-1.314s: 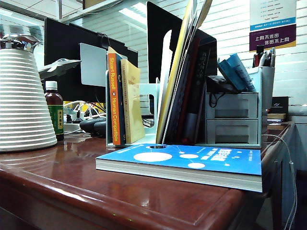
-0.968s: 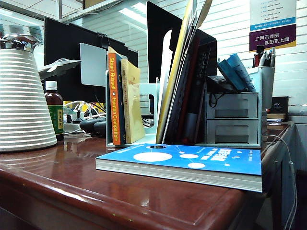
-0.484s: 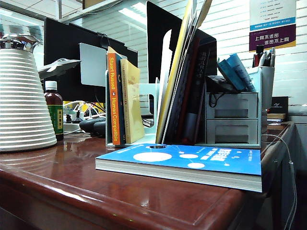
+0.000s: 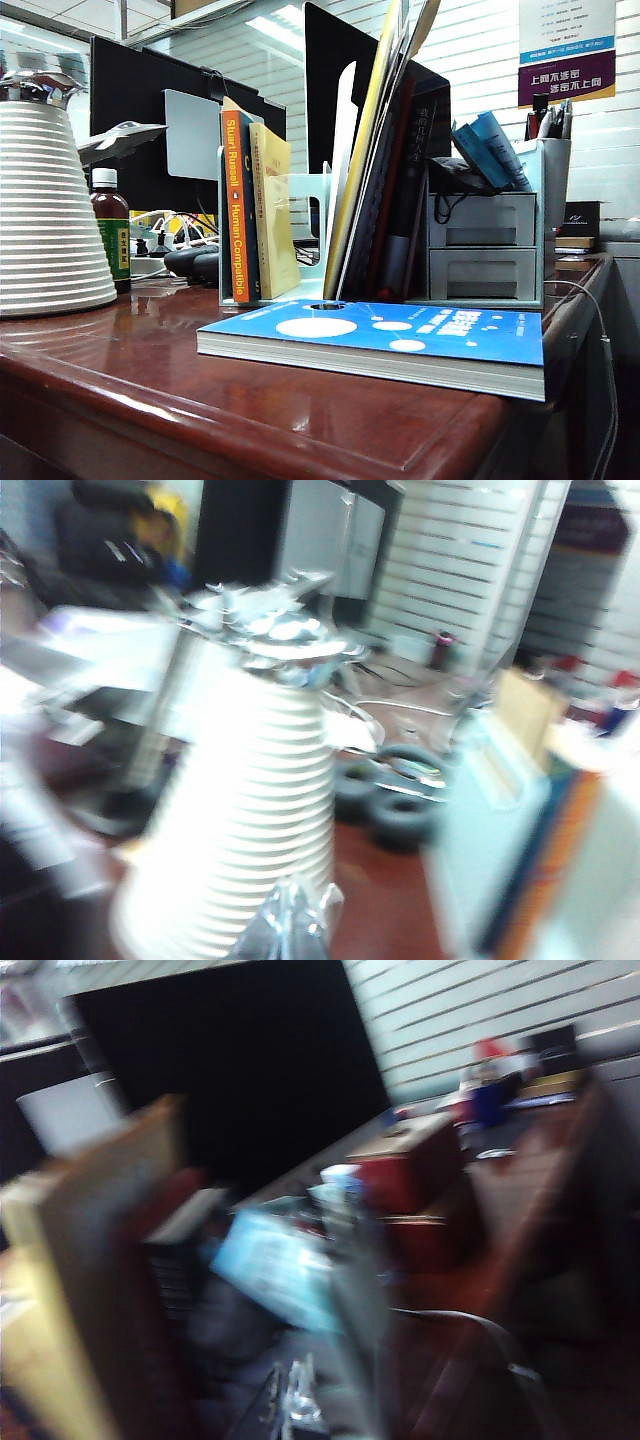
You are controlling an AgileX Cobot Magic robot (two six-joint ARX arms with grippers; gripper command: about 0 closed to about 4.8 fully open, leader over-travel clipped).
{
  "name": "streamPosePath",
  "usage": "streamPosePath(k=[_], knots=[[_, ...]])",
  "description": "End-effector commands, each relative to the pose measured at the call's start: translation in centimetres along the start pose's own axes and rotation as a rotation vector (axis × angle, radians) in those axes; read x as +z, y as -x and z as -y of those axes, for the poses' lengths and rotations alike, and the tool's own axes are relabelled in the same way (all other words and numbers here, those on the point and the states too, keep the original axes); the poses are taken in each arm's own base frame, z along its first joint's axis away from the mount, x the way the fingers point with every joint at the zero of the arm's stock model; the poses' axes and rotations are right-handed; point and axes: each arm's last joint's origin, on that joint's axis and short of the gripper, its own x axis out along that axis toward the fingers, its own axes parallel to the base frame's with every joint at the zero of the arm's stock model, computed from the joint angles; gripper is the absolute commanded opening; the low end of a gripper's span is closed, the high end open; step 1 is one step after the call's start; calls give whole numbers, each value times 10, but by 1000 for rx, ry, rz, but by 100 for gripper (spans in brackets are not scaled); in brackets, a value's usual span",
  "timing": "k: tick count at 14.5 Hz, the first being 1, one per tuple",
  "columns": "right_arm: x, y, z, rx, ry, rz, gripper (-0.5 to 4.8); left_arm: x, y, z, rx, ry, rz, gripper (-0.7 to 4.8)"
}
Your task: Pick up the blue book and put it on the bookshelf.
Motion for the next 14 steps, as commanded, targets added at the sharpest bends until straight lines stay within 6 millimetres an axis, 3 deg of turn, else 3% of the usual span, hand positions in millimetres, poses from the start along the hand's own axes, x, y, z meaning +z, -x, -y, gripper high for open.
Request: streamPosePath(k=[1, 3, 6, 9, 10, 11, 12, 13, 14], knots=[[24, -21, -17, 161, -9, -110, -5, 28, -30, 11, -262, 28, -76, -5], [28, -45, -22, 227, -58, -244, -5, 39, -58, 19, -351, 50, -160, -5], [11, -74, -21, 277, -233, -476, -5, 30, -100, 50, -522, 83, -323, -5], [-20, -93, -12, 252, -343, -741, -5, -6, -131, 99, -686, 88, -509, -5], [-30, -95, -8, 213, -367, -819, 18, -25, -135, 112, -707, 82, -587, -5], [-38, -99, -5, 191, -376, -872, 176, -41, -138, 119, -686, 93, -658, -4], [-46, -103, -2, 171, -386, -913, 437, -55, -141, 124, -661, 128, -727, 27], [-50, -106, -2, 164, -389, -933, 479, -66, -143, 128, -626, 167, -777, 95], [-57, -111, 1, 140, -397, -964, 479, -77, -147, 128, -582, 213, -832, 158]])
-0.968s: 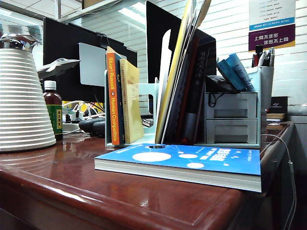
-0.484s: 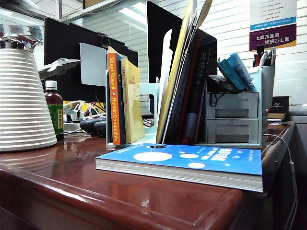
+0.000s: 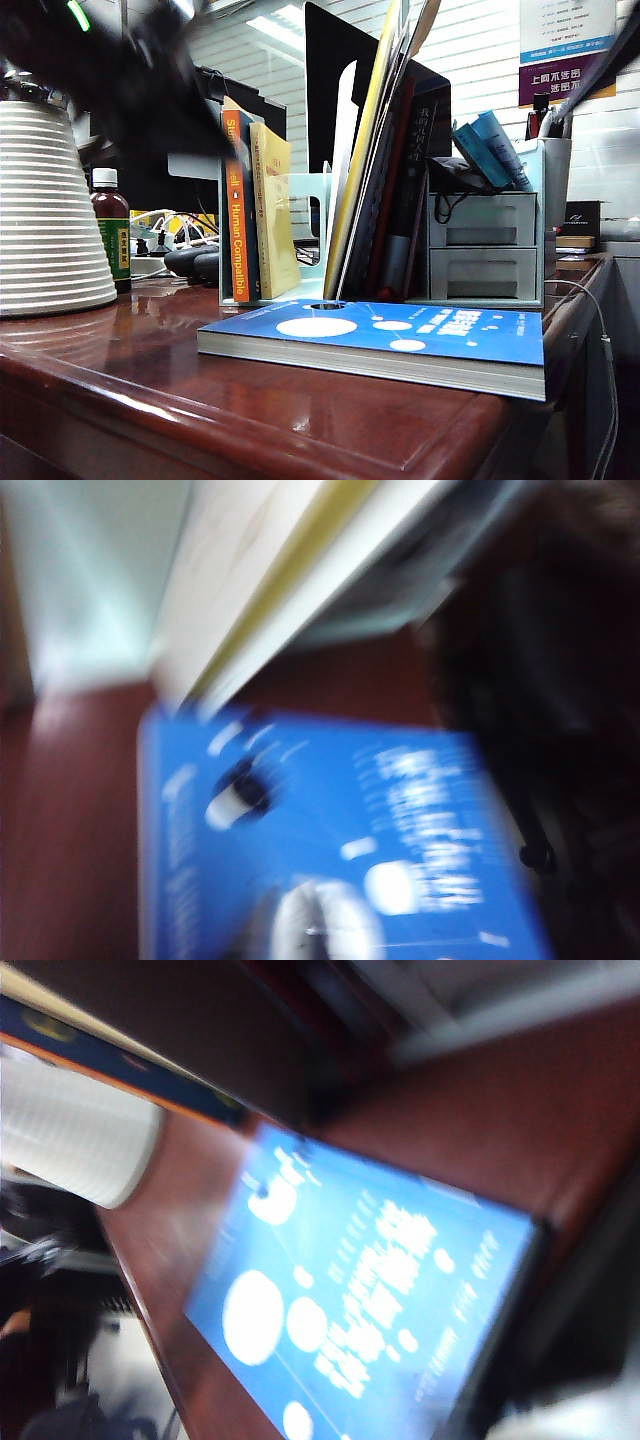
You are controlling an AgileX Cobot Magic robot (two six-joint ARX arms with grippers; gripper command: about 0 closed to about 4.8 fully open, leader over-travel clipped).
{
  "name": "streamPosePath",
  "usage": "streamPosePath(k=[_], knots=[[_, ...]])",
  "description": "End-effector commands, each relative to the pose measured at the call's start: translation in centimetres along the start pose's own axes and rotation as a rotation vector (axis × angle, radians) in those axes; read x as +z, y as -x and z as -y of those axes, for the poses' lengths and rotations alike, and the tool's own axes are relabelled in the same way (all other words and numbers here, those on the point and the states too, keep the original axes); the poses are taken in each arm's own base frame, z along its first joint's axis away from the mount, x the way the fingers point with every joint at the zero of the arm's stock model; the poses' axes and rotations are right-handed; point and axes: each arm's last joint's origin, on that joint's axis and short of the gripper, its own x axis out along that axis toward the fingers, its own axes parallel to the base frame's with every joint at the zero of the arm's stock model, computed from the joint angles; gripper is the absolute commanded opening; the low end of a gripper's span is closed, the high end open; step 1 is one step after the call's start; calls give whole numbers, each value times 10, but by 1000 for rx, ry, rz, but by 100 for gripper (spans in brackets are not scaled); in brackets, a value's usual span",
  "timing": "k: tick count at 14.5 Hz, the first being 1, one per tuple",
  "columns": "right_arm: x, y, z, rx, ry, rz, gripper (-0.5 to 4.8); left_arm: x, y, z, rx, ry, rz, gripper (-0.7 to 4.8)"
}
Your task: Pick up the blue book and put it on the bookshelf.
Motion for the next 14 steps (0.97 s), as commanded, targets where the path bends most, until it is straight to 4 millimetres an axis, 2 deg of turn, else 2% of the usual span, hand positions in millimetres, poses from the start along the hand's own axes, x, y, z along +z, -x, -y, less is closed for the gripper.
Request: streamPosePath(k=[1, 3, 4, 5, 6, 9, 14], knots=[[2, -15, 8, -26, -25, -53, 479, -11, -18, -9, 49, 142, -51, 157], [2, -32, 20, -66, -71, -119, 479, -15, -25, -15, 114, 148, -57, 162], [1, -41, 26, -86, -93, -156, 479, -14, -26, -15, 127, 144, -43, 241], [0, -48, 31, -95, -107, -177, 479, -13, -26, -16, 152, 139, -21, 290], [0, -54, 35, -103, -116, -190, 479, -11, -26, -16, 159, 133, 1, 314], [-2, -70, 43, -110, -124, -226, 479, -14, -35, -21, 172, 134, 4, 313], [-6, -84, 41, -107, -89, -237, 479, -40, -62, -37, 176, 185, -115, 313]])
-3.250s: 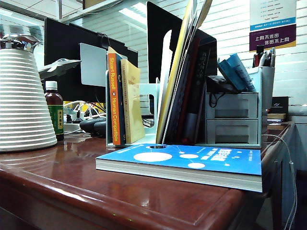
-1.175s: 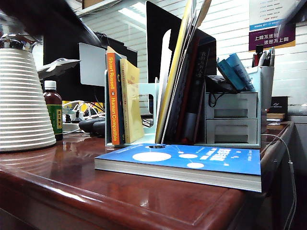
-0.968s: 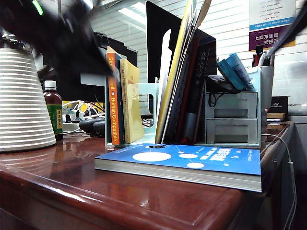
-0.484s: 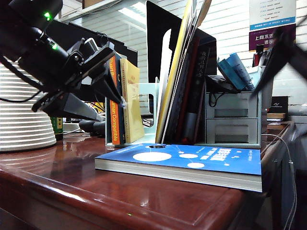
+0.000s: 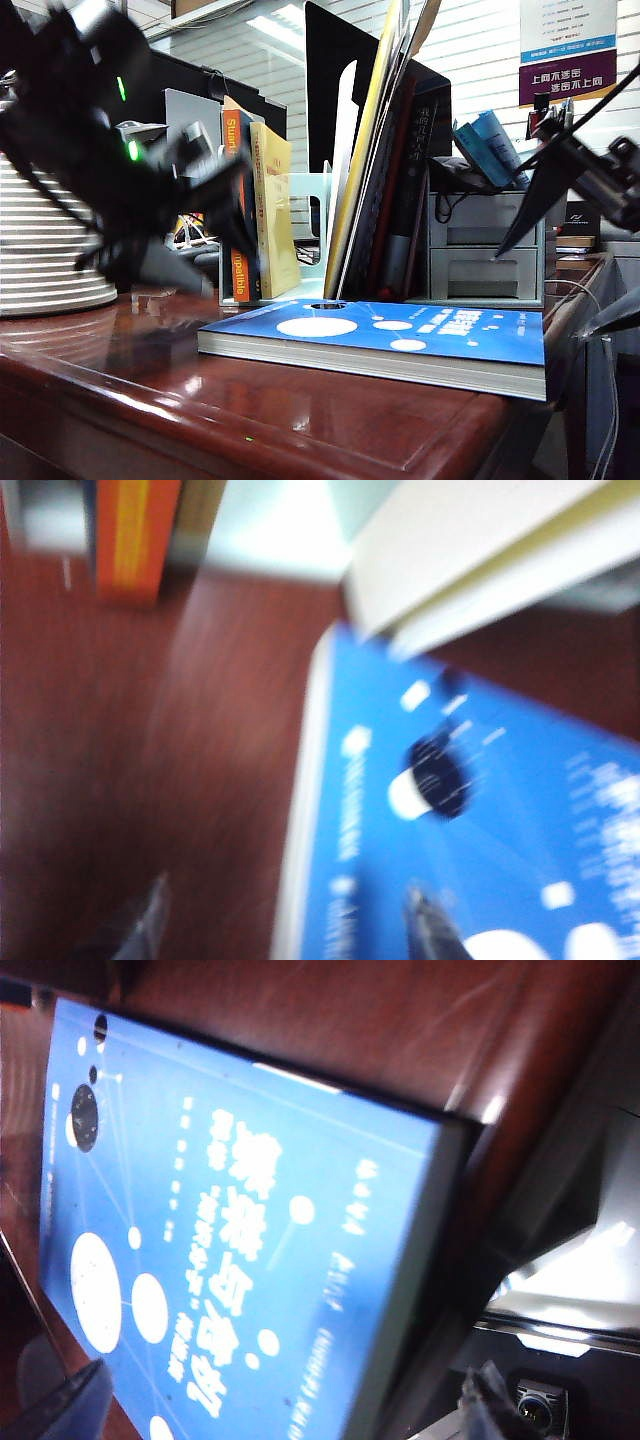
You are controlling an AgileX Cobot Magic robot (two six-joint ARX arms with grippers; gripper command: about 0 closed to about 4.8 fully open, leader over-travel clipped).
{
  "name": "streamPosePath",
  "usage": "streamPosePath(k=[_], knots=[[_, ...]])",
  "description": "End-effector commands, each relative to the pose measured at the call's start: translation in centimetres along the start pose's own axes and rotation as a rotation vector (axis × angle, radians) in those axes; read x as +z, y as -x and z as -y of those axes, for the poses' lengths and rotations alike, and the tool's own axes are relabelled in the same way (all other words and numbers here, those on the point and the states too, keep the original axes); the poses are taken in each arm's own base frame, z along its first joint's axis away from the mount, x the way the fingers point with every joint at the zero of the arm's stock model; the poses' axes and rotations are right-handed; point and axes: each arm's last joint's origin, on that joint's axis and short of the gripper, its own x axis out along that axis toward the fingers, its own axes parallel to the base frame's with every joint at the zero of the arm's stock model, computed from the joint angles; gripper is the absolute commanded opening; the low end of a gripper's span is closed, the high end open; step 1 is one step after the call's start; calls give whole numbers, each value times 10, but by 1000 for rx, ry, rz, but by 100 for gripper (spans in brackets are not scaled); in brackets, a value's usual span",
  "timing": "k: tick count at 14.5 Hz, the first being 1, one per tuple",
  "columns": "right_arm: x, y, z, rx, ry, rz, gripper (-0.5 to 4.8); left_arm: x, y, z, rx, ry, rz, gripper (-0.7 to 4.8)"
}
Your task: Pick up the blue book and put it on the bookshelf.
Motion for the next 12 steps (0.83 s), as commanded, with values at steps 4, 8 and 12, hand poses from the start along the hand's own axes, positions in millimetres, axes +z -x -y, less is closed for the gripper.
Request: streamPosePath(k=[4, 8, 12], knots=[[5, -4, -8, 12, 64, 65, 479, -13, -19, -3, -157, 61, -121, 309], [5, -10, -3, -37, 48, 63, 479, -15, -19, 4, -275, 50, -158, 308], [5, -21, 4, -61, 28, 27, 479, -16, -19, 8, -341, 44, -187, 276]])
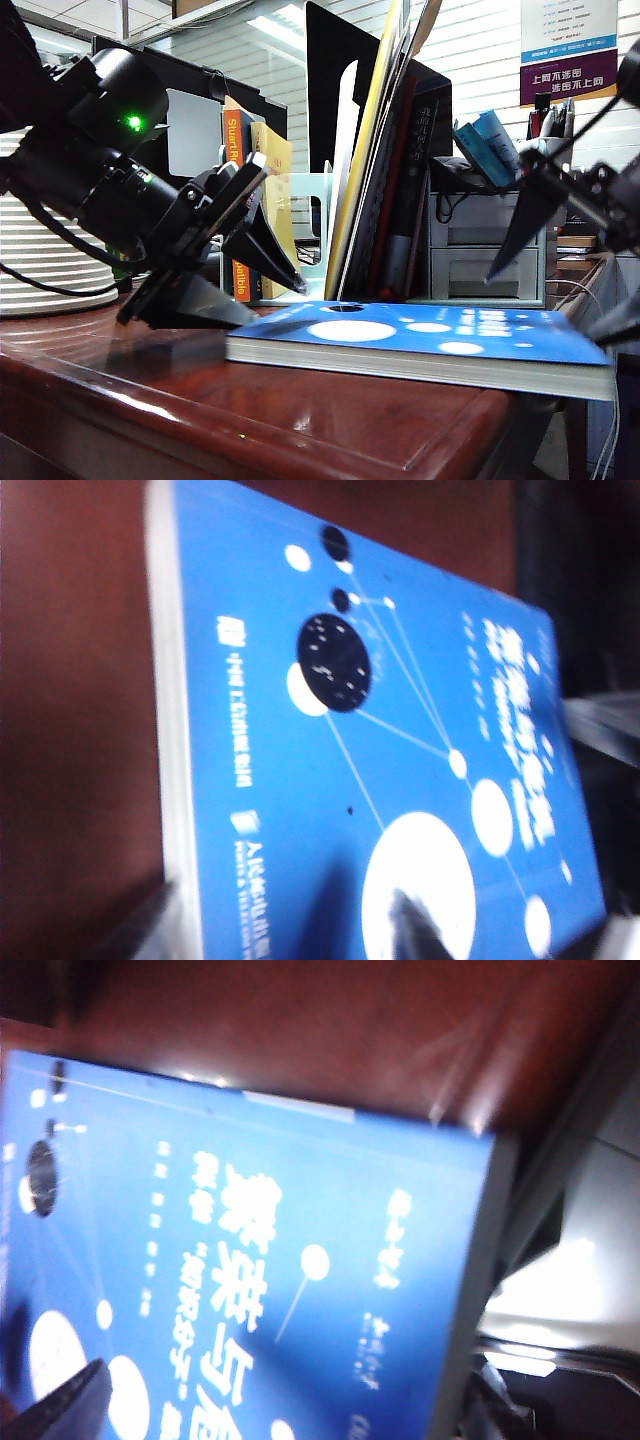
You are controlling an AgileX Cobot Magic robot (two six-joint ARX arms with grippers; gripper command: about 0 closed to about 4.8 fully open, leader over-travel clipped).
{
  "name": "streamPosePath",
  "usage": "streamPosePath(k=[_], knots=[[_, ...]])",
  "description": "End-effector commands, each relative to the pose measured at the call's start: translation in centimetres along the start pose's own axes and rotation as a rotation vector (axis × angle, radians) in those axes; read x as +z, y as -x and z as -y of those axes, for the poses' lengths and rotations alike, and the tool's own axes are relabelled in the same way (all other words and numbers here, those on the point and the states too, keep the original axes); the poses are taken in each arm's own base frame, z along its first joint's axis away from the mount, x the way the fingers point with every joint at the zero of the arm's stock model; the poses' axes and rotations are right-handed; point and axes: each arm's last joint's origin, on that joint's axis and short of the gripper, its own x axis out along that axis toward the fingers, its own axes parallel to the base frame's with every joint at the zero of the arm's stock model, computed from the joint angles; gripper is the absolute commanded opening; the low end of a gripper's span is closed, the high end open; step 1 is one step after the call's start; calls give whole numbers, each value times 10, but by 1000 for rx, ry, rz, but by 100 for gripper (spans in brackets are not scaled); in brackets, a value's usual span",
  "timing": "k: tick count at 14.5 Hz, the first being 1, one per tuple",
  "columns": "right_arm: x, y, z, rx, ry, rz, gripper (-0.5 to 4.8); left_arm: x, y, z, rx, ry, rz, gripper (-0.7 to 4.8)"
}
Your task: Pick up the blue book and put it on the bookshelf.
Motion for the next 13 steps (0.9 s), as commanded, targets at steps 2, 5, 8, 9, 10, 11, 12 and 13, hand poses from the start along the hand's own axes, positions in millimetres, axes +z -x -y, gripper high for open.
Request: streamPosePath(k=[2, 5, 8, 9, 10, 11, 12, 13], knots=[[1, -11, 4, -13, -3, -19, 368, 1, -1, 6, -89, -21, -17, 275], [2, -17, 8, -18, -8, -26, 9, 2, -1, 8, -125, -33, -20, 276], [0, -14, 4, 68, -6, -82, -6, 8, 1, 12, -153, -76, 39, 279], [-1, -10, 1, 93, 23, -92, -6, 11, 3, 15, -167, -93, 62, 285], [-2, -3, -3, 112, 66, -90, -6, 15, 7, 18, -178, -108, 85, 288], [-3, 7, -9, 127, 116, -63, -6, 21, 13, 22, -185, -124, 114, 288], [-2, 16, -15, 147, 167, -28, -6, 28, 20, 28, -198, -144, 146, 288], [-3, 29, -23, 174, 221, 19, -6, 37, 30, 36, -212, -171, 191, 287]])
